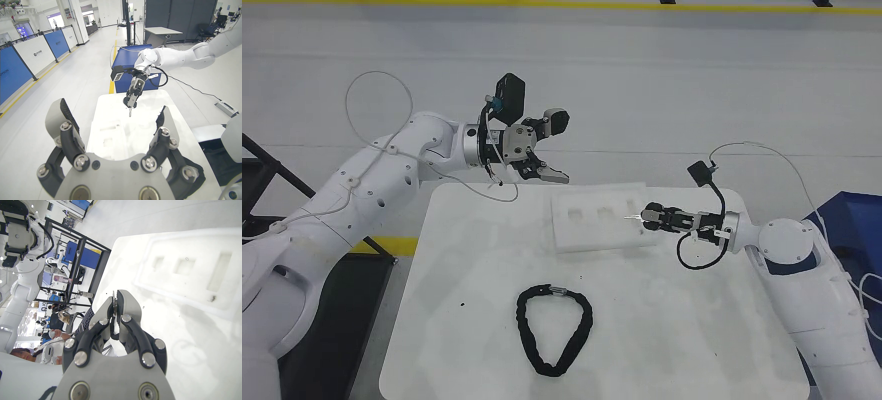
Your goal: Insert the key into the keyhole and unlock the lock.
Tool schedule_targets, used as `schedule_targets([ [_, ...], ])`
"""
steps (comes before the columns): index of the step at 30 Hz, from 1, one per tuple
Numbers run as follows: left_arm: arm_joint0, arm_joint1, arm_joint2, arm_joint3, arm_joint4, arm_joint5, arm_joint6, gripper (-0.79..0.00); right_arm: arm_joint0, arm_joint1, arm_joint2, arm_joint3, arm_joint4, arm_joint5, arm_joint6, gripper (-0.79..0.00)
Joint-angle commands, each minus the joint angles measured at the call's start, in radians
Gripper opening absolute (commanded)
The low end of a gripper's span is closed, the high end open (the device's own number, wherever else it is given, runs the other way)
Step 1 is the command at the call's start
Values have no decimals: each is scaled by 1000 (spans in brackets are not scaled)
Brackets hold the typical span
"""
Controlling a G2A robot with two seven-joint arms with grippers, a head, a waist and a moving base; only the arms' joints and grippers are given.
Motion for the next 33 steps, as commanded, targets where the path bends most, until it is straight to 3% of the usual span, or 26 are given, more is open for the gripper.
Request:
schedule_targets([
  [1,0,0,0,0,0,0,0,0,0,0,0,0,0,0,0,-785],
  [8,93,9,-41,6,98,30,14,0,0,0,0,0,0,0,0,-785],
  [16,226,9,-67,34,395,18,212,0,0,0,0,0,0,0,0,-785],
  [23,251,-3,-12,68,663,0,401,0,0,0,0,0,0,0,0,-785],
  [25,258,-7,0,102,706,0,458,0,0,0,0,0,0,0,0,-785],
  [33,318,-53,0,205,801,0,447,0,0,0,0,0,0,0,0,-785],
])
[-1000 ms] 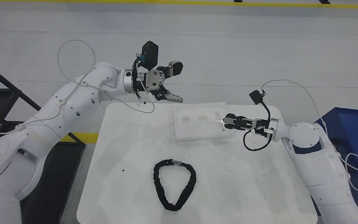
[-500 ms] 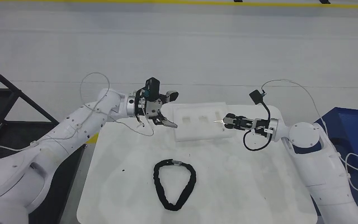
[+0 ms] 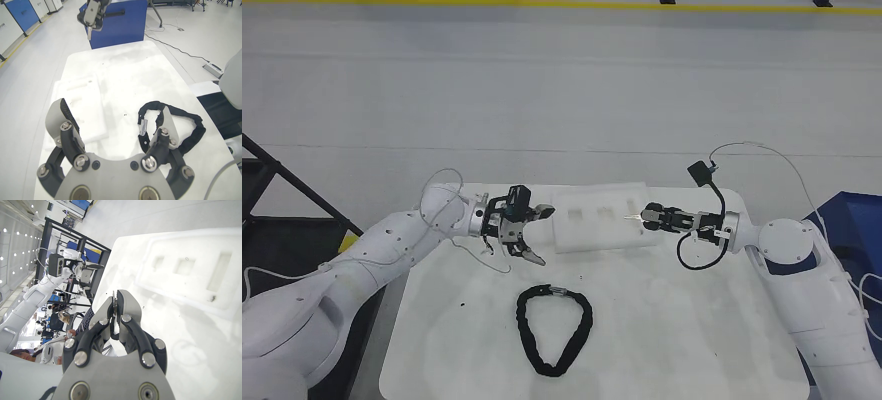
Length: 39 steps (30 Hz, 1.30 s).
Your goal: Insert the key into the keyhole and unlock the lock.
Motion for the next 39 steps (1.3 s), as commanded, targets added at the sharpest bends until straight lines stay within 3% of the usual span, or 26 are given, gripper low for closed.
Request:
schedule_targets([
  [1,14,-13,0,24,21,0,-13,0,0,0,0,0,0,0,0,-785],
  [7,46,-48,0,71,23,0,-57,0,0,0,0,0,0,0,0,-785],
  [25,49,-48,-1,71,20,7,-60,0,0,0,0,0,0,0,0,-785],
  [31,115,-41,-18,62,7,52,-133,0,0,0,0,0,0,0,0,-785],
  [39,177,-36,-10,63,134,129,-44,0,0,0,0,0,0,0,0,-785],
])
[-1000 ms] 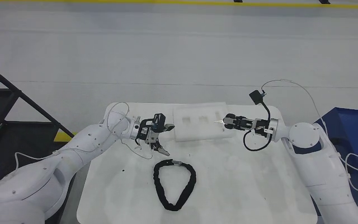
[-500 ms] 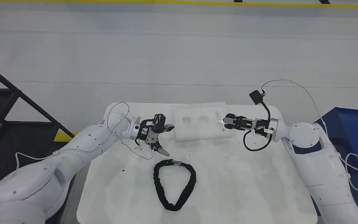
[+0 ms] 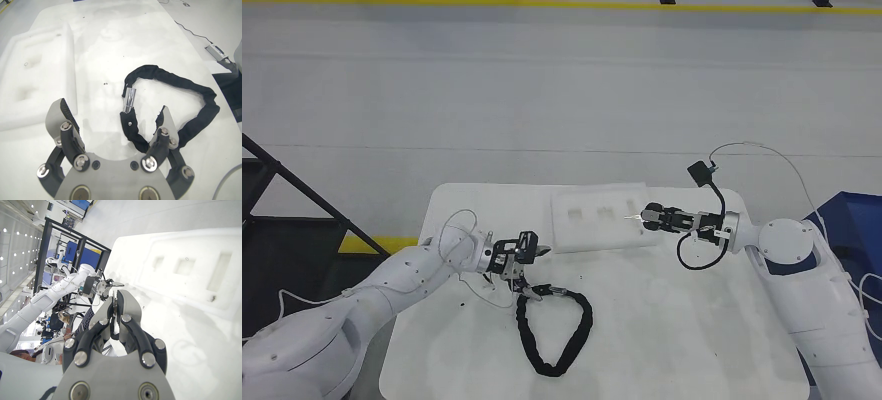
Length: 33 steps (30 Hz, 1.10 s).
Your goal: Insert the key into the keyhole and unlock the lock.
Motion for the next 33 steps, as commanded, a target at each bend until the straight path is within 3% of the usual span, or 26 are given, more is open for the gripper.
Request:
schedule_targets([
  [1,9,-3,3,0,37,24,31,0,0,0,0,0,0,0,0,-785],
  [8,17,-23,11,-5,183,44,89,0,0,0,0,0,0,0,0,-785],
  [20,24,-68,11,43,268,43,119,0,0,0,0,0,0,0,0,-785],
  [23,24,-78,11,55,281,45,129,-135,0,0,0,0,0,0,0,-785],
  [24,24,-81,11,60,286,45,131,-299,0,0,0,0,0,0,0,-785],
  [25,23,-84,11,64,288,45,133,-394,0,0,0,0,0,0,0,-785],
  [33,23,-105,11,101,311,47,152,-440,0,0,0,0,0,0,0,-785],
])
